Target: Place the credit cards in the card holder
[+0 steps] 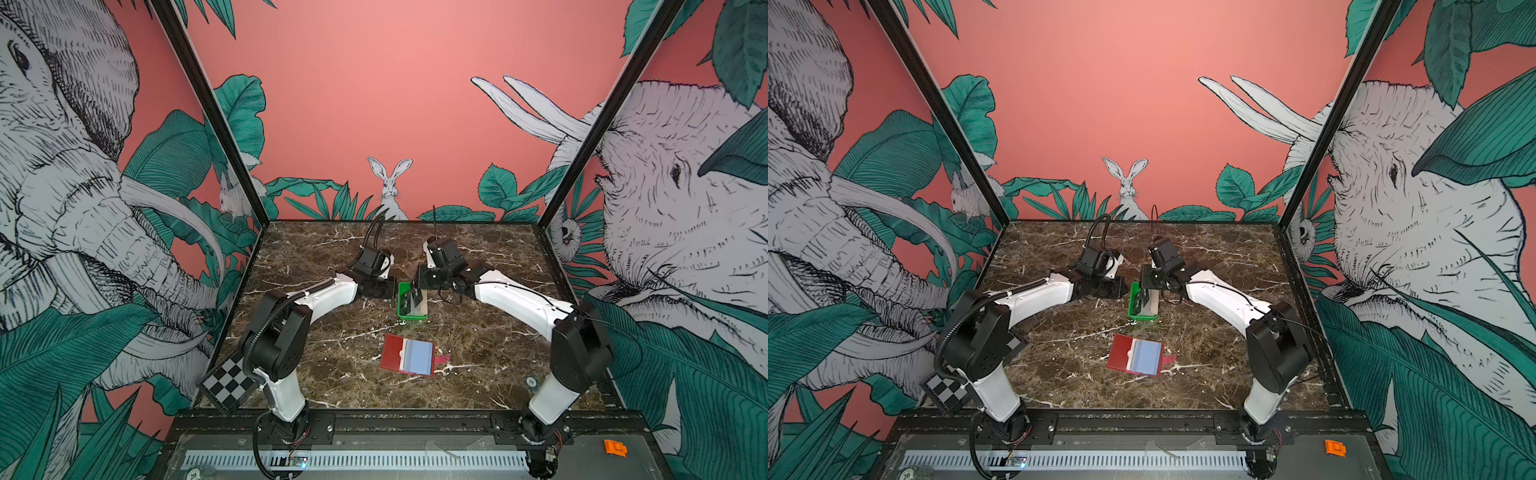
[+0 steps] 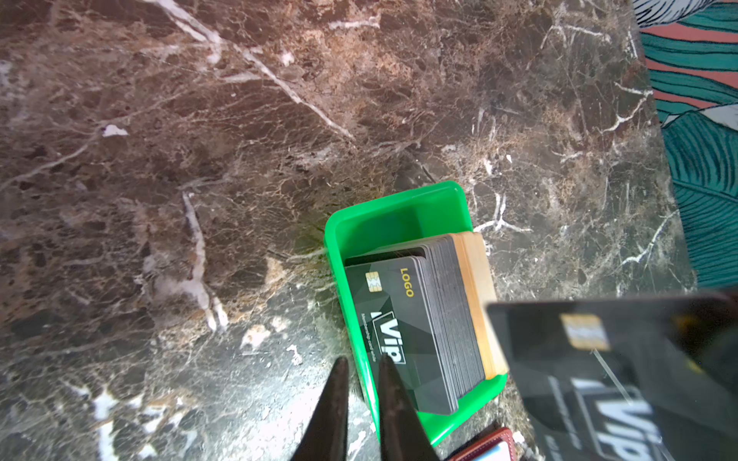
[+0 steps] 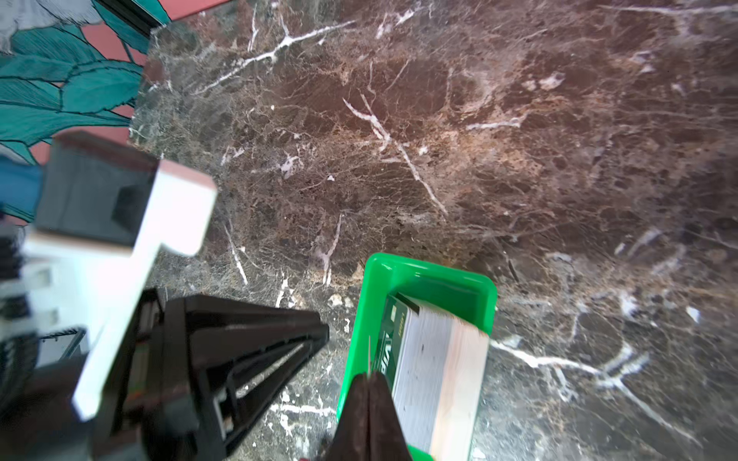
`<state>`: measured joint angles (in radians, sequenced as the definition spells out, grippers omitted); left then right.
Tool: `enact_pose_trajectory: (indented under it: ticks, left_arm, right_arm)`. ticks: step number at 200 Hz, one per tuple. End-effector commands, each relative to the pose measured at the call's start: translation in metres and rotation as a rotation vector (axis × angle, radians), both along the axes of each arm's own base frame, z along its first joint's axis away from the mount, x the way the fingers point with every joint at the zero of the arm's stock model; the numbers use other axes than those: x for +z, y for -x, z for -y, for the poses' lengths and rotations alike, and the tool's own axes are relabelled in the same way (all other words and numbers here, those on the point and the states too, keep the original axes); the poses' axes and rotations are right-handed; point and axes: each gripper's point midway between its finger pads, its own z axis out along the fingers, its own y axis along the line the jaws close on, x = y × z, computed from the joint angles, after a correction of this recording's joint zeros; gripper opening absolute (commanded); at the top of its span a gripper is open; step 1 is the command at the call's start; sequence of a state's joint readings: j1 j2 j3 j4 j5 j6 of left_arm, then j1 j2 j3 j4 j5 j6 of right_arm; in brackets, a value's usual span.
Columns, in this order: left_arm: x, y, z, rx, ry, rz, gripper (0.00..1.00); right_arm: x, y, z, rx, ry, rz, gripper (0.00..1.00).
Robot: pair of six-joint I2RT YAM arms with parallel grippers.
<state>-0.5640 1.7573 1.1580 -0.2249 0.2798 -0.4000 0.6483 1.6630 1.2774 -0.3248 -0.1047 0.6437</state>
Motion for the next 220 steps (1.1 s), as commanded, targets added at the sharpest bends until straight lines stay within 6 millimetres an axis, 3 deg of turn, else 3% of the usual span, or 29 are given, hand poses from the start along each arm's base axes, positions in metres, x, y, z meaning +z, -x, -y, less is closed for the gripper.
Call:
enact_pose_trajectory:
  ticks: [1,59,87,138,173,220]
  left_arm:
    - [0.017,0.004,0.000,-0.009,0.037,0.036,0.18]
    - [0.067,0.021,0.006,-0.036,0.131,0.073,0.20]
    - [0.086,0.052,0.021,-0.105,0.271,0.085,0.22]
    - [0.092,0.120,0.030,-0.144,0.389,0.100,0.23]
    - [0.104,0.148,0.032,-0.163,0.586,0.096,0.27]
    - [0.092,0.178,0.038,-0.174,0.605,0.076,0.30]
  right_arm:
    - [0.014,0.014,0.009,-0.017,-0.027,0.036,0.00]
    - [0.013,0.059,0.029,-0.006,-0.100,0.055,0.00]
    - [0.027,0.080,0.034,0.028,-0.165,0.103,0.00]
    - [0.043,0.112,0.038,0.084,-0.261,0.156,0.00]
    - [0.046,0.131,0.043,0.084,-0.361,0.165,0.00]
    - [0.044,0.151,0.051,0.078,-0.419,0.177,0.00]
